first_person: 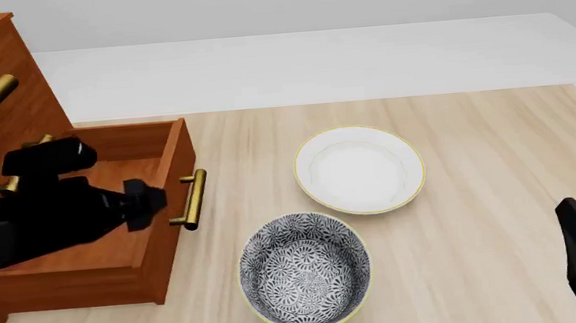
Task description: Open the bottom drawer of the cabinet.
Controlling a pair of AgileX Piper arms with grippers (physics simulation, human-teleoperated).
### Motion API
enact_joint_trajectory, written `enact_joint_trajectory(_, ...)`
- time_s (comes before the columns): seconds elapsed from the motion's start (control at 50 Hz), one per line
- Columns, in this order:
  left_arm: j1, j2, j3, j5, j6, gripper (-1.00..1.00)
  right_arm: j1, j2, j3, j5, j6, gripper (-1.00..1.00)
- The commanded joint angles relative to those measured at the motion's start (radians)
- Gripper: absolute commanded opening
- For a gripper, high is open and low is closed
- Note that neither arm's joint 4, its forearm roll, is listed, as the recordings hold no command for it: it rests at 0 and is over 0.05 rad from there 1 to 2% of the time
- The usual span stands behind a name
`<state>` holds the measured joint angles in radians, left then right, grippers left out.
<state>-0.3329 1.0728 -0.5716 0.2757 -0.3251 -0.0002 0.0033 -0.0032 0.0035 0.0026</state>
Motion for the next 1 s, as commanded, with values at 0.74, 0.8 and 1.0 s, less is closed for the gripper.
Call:
enact_joint_trajectory(0.74, 0.019, -0.354, -0.167, 0.306, 0.006, 1.0, 0.0, 0.0, 0.0, 0.0, 0.0, 1.0)
enact_joint_trajectory(0.8, 0.024, -0.411, -0.161, 0.338, 0.003, 1.0, 0.0, 0.0, 0.0, 0.0, 0.0, 1.0)
enact_joint_trajectory(1.0, -0.019, -0.542, -0.221, 0.433, 0.023, 1.0, 0.0, 0.0, 0.0, 0.0, 0.0, 1.0)
